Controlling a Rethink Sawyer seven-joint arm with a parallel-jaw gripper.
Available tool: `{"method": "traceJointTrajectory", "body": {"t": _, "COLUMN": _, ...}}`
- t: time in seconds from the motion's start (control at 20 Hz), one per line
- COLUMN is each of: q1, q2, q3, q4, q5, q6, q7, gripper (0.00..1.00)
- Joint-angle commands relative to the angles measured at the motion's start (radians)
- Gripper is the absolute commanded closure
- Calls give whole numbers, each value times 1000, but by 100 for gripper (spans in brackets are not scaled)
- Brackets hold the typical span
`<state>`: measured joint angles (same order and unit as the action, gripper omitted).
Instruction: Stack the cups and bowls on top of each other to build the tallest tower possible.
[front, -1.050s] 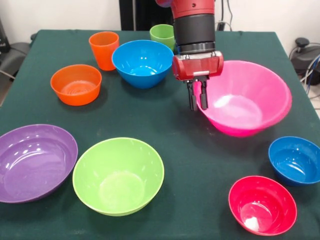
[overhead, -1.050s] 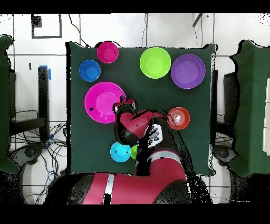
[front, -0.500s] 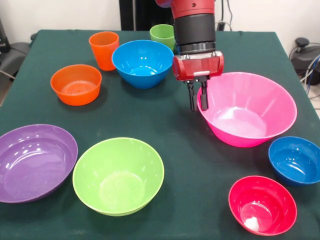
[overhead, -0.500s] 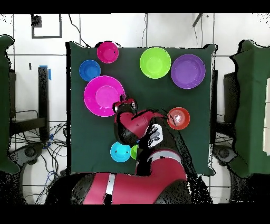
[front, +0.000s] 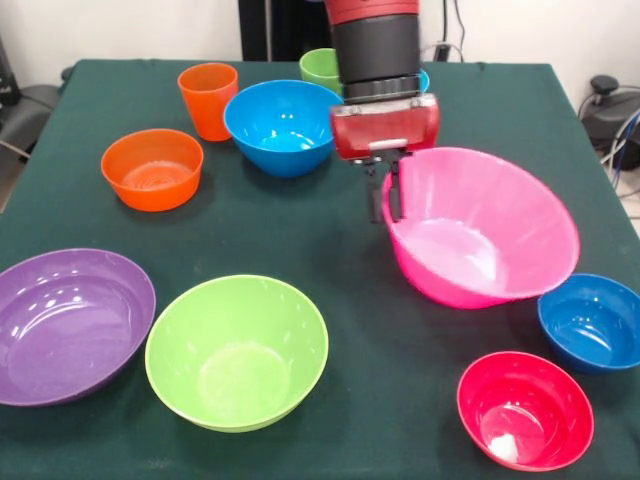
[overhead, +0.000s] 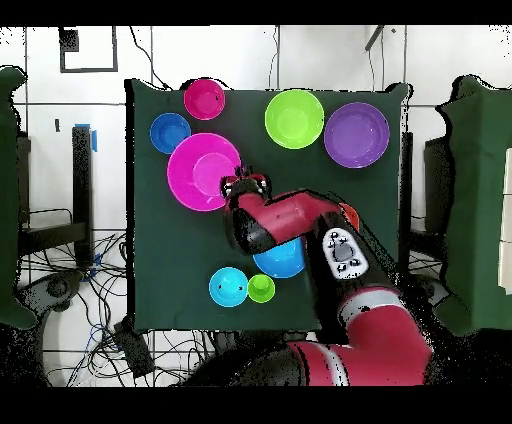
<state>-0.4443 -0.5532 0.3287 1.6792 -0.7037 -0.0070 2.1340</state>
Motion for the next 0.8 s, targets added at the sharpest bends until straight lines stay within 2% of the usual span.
{"method": "traceJointTrajectory", "body": {"t": 0.05, "q1": -156, "q2": -130, "q3": 320, "q4": -45, "q5": 238, "q6": 678, "q7": -359, "gripper": 100}}
{"method": "traceJointTrajectory", "body": {"t": 0.15, "q1": -115, "q2": -185, "q3": 288, "q4": -95, "q5": 286, "q6": 836, "q7": -346, "gripper": 100}}
{"method": "traceJointTrajectory", "body": {"t": 0.25, "q1": -109, "q2": -203, "q3": 299, "q4": -124, "q5": 325, "q6": 939, "q7": -325, "gripper": 100}}
{"method": "traceJointTrajectory", "body": {"t": 0.35, "q1": -115, "q2": -198, "q3": 313, "q4": -127, "q5": 326, "q6": 915, "q7": -301, "gripper": 100}}
{"method": "traceJointTrajectory", "body": {"t": 0.5, "q1": -162, "q2": -121, "q3": 360, "q4": -141, "q5": 329, "q6": 889, "q7": -326, "gripper": 100}}
{"method": "traceJointTrajectory", "body": {"t": 0.8, "q1": -186, "q2": -79, "q3": 388, "q4": -176, "q5": 273, "q6": 912, "q7": -373, "gripper": 100}}
